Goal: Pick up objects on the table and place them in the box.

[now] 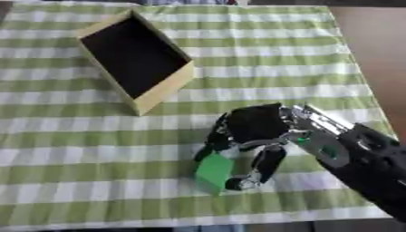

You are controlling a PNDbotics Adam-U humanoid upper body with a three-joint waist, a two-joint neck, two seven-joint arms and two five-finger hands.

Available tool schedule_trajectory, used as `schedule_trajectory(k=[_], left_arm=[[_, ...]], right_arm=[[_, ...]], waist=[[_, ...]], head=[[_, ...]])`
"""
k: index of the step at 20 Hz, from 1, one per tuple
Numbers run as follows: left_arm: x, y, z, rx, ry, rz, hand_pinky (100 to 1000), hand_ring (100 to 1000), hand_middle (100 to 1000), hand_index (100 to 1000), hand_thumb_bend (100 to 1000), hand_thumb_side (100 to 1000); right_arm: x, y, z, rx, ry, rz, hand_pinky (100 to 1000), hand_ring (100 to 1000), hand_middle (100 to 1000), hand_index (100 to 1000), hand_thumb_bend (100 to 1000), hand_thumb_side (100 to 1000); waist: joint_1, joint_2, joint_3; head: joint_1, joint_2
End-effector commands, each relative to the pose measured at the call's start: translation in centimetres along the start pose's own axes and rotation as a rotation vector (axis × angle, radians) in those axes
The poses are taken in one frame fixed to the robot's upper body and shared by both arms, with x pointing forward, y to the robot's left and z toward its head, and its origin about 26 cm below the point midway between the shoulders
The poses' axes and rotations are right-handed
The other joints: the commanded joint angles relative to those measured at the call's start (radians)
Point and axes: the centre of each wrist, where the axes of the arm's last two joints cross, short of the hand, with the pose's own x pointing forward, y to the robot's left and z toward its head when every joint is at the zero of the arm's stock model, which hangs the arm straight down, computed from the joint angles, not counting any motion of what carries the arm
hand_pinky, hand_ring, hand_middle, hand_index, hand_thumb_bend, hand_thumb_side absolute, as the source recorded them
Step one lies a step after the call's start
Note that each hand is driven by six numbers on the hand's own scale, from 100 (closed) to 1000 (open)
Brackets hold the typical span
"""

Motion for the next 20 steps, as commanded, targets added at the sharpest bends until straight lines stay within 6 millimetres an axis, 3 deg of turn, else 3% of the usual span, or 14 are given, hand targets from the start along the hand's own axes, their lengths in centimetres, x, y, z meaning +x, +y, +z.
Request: schedule_trajectory(k=[1,3,4,8,13,16,20], left_arm=[[0.5,0.5,-0.6,-0.013,-0.029,-0.024,524,634,578,718,100,560],[0.5,0.5,-0.6,-0.014,-0.03,-0.024,524,634,578,718,100,560],[0.5,0.5,-0.6,-0.014,-0.029,-0.024,524,634,578,718,100,559],[0.5,0.5,-0.6,-0.015,-0.029,-0.021,525,634,579,718,100,559],[0.5,0.5,-0.6,-0.018,-0.029,-0.021,526,635,579,717,100,559],[0.5,0.5,-0.6,-0.021,-0.028,-0.022,527,635,580,716,100,560],[0.5,0.5,-0.5,-0.023,-0.027,-0.023,528,636,580,716,100,560]], right_arm=[[-0.4,-0.9,0.2,-0.014,0.015,0.044,245,374,394,800,292,559],[-0.5,-1.0,0.1,-0.037,0.023,0.05,116,300,328,746,259,534],[-0.5,-1.0,0.1,-0.051,0.028,0.053,100,276,307,729,258,534],[-0.7,-1.4,-0.3,-0.079,0.04,0.073,100,174,220,668,310,542],[-0.8,-1.5,-0.8,-0.093,0.047,0.086,100,127,174,609,295,498],[-0.9,-1.9,-0.8,-0.11,0.053,0.094,100,114,159,521,241,501],[-1.1,-2.7,-0.4,-0.125,0.067,0.117,100,112,153,484,163,465]], waist=[[0.001,-0.012,0.0],[0.001,-0.011,0.001],[0.001,-0.011,0.001],[0.001,-0.01,0.002],[0.001,-0.008,0.003],[0.0,-0.009,0.002],[-0.001,-0.011,-0.001]], head=[[-0.003,-0.01],[-0.003,-0.011],[-0.004,-0.011],[-0.006,-0.013],[-0.01,-0.013],[-0.01,-0.011],[-0.011,-0.013]])
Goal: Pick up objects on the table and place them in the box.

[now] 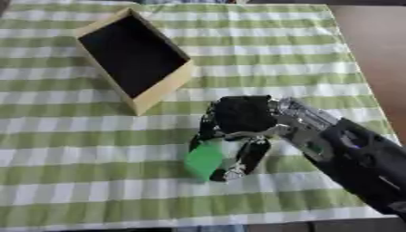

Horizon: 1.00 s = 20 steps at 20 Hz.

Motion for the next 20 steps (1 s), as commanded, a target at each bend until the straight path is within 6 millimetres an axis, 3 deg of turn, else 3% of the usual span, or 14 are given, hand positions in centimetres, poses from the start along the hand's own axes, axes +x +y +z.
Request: schedule_trajectory(k=[1,3,6,8,20], left_arm=[[0.5,0.6,-0.5,-0.015,-0.024,-0.023,528,636,580,716,100,560],[0.5,0.6,-0.5,-0.016,-0.023,-0.024,528,636,580,716,100,560],[0.5,0.6,-0.4,-0.016,-0.021,-0.024,528,636,581,716,100,560],[0.5,0.6,-0.5,-0.015,-0.022,-0.025,528,636,580,716,100,560],[0.5,0.6,-0.4,-0.016,-0.02,-0.024,529,636,581,716,100,560]], right_arm=[[-0.5,-1.6,0.7,0.002,0.013,0.05,100,115,156,477,149,449],[-0.6,-1.9,1.0,0.012,0.019,0.054,100,128,171,468,100,387],[-0.6,-2.0,1.2,0.021,0.029,0.042,100,132,174,454,100,177],[-0.7,-2.0,1.2,0.017,0.042,0.026,100,127,171,439,100,128],[-0.7,-2.8,1.0,0.004,0.079,-0.055,100,106,153,400,100,100]], waist=[[0.001,-0.017,-0.002],[0.001,-0.018,-0.004],[0.0,-0.018,-0.005],[0.0,-0.018,-0.004],[-0.001,-0.019,-0.004]], head=[[-0.002,-0.01],[-0.002,-0.012],[-0.002,-0.014],[-0.001,-0.014],[-0.002,-0.014]])
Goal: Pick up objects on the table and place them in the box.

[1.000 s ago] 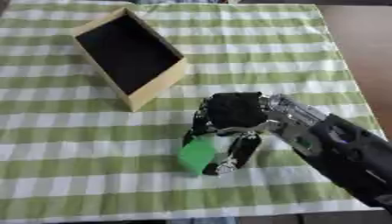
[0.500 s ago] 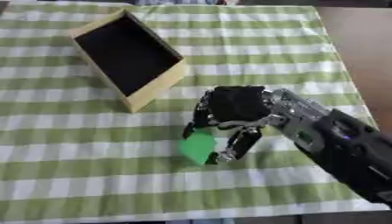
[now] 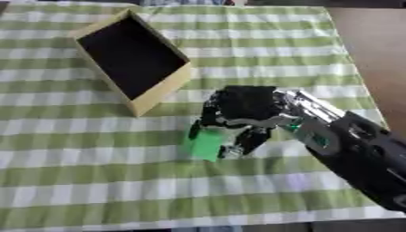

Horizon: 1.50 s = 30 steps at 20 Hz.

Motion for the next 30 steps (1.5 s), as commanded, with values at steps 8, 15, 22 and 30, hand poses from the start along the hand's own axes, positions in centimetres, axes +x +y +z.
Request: schedule_trajectory(k=[8,15,22,30], left_arm=[[0.5,0.6,-0.4,-0.008,-0.017,-0.026,530,636,581,717,100,561],[0.4,0.7,-0.2,-0.002,-0.012,-0.03,530,636,581,718,100,561],[0.4,0.9,0.0,0.006,-0.005,-0.037,531,635,581,717,100,562],[0.4,1.0,-0.1,0.013,-0.009,-0.045,533,635,580,717,100,563]], right_arm=[[-0.3,-2.6,0.9,0.019,0.015,0.006,100,129,178,415,100,100],[-0.6,-3.4,1.0,-0.004,0.052,-0.038,100,115,165,403,100,115],[-1.1,-4.8,0.9,-0.011,0.123,-0.104,100,116,163,399,100,200],[-2.6,-8.5,0.7,-0.092,0.223,-0.163,100,121,159,402,100,244]], waist=[[0.0,-0.026,-0.004],[-0.002,-0.03,-0.007],[-0.006,-0.036,-0.011],[-0.008,-0.044,-0.017]], head=[[-0.001,-0.013],[0.002,-0.02],[0.012,-0.029],[0.026,-0.044]])
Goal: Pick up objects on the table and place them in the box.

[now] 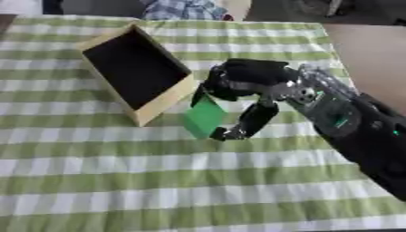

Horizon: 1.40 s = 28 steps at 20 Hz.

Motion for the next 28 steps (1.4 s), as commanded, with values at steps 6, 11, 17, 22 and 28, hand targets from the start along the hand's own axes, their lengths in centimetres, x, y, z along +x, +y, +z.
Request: schedule_trajectory(k=[6,11,17,22,28], left_arm=[[0.6,0.6,-0.8,-0.003,-0.035,-0.028,534,635,580,716,100,565],[0.6,0.6,-0.9,-0.003,-0.039,-0.025,534,635,580,716,100,565],[0.6,0.5,-1.1,-0.005,-0.045,-0.024,535,635,580,715,100,565],[0.7,0.4,-1.2,-0.004,-0.053,-0.016,536,635,580,715,100,566],[0.8,0.2,-1.6,-0.004,-0.07,-0.006,536,635,580,715,100,566]], right_arm=[[-1.4,-5.1,-0.6,-0.138,0.072,-0.019,100,118,151,400,100,256],[-3.5,-6.8,-2.0,-0.184,0.138,-0.02,100,114,150,399,100,261],[-6.5,-7.8,-4.1,-0.232,0.224,-0.035,100,113,150,398,100,263],[-7.5,-8.0,-6.3,-0.277,0.244,-0.037,100,112,149,398,100,267],[-7.4,-8.3,-9.5,-0.308,0.262,-0.009,100,119,157,404,100,267]], waist=[[0.005,-0.023,-0.003],[0.006,-0.024,-0.002],[0.007,-0.026,-0.005],[0.009,-0.027,-0.001],[0.011,-0.023,0.01]], head=[[-0.001,-0.009],[-0.007,-0.002],[-0.01,-0.013],[-0.018,-0.022],[-0.037,-0.034]])
